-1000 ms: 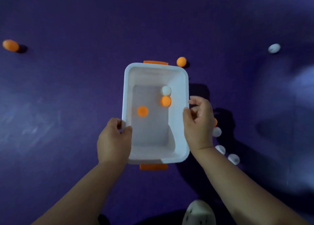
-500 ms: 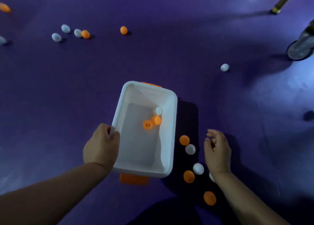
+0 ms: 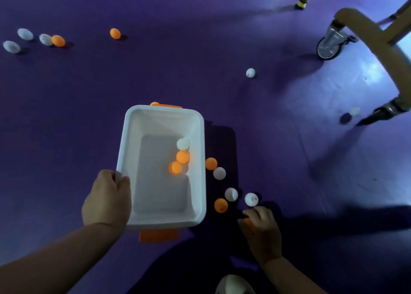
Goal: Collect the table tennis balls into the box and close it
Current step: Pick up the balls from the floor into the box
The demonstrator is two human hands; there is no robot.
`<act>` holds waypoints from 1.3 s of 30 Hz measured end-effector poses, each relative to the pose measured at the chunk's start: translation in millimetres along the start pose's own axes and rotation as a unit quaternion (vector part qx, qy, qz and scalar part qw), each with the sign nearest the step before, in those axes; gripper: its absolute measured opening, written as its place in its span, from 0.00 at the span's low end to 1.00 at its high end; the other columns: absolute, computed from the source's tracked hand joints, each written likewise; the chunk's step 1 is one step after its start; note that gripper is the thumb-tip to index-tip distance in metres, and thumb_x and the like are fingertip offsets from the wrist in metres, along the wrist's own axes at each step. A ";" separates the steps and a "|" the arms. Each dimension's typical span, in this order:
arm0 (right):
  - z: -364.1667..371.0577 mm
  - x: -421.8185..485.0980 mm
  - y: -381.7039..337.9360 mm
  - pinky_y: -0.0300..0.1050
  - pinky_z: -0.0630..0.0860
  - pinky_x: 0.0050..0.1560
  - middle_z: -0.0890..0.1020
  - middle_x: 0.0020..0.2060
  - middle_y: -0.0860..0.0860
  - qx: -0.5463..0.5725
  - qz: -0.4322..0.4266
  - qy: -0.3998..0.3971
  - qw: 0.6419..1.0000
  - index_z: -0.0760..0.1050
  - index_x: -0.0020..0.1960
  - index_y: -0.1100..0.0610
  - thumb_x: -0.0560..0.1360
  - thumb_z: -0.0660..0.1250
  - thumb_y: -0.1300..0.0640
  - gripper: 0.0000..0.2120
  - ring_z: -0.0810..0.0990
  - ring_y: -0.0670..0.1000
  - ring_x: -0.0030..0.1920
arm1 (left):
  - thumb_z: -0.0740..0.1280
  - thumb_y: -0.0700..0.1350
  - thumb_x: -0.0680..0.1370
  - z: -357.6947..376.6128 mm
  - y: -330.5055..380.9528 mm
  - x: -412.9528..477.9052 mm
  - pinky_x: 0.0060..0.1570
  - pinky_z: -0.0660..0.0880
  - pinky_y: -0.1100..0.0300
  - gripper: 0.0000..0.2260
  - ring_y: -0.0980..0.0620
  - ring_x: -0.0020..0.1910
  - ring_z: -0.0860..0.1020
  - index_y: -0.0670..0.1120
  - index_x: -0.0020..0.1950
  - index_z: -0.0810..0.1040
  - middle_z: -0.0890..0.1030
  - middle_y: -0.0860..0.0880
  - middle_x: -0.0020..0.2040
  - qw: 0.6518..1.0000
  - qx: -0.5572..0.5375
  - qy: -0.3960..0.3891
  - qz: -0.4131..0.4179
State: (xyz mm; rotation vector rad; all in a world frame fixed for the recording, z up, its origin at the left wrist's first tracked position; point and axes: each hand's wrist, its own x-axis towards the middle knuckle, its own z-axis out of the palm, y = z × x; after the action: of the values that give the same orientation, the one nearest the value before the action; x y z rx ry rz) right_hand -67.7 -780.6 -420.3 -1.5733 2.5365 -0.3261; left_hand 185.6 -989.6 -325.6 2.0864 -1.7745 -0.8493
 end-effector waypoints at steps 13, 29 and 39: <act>-48.1 51.2 -97.8 0.29 0.72 0.44 0.76 0.44 0.46 0.332 0.006 0.087 0.939 0.75 0.48 0.55 0.70 0.65 0.43 0.16 0.76 0.39 0.46 | 0.59 0.46 0.79 0.2 -0.9 -0.4 0.43 0.70 0.50 0.07 0.41 0.43 0.73 0.43 0.48 0.67 0.73 0.44 0.46 0.999 -0.013 -0.027 -0.043; -32.7 72.1 -15.7 0.44 0.70 0.49 0.75 0.47 0.47 0.231 0.199 0.116 0.945 0.78 0.52 0.59 0.75 0.62 0.66 0.09 0.77 0.55 0.53 | 0.65 0.42 0.74 -1.3 16.9 -0.9 0.61 0.64 0.44 0.24 0.37 0.64 0.66 0.37 0.67 0.63 0.66 0.38 0.66 0.998 0.047 -0.002 0.035; -6.1 49.0 16.4 0.40 0.65 0.53 0.73 0.60 0.52 0.074 0.118 -0.075 0.987 0.72 0.67 0.55 0.72 0.68 0.60 0.23 0.69 0.52 0.60 | 0.67 0.39 0.69 38.7 46.7 -22.3 0.56 0.70 0.41 0.22 0.36 0.59 0.72 0.37 0.63 0.70 0.74 0.37 0.59 0.967 0.103 0.010 0.234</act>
State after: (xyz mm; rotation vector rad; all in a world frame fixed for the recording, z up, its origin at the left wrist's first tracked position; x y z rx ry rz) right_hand -105.1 -816.9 -418.8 -1.1837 2.4845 -0.3445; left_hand 123.5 -971.7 -324.5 1.6552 -2.2924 -0.5254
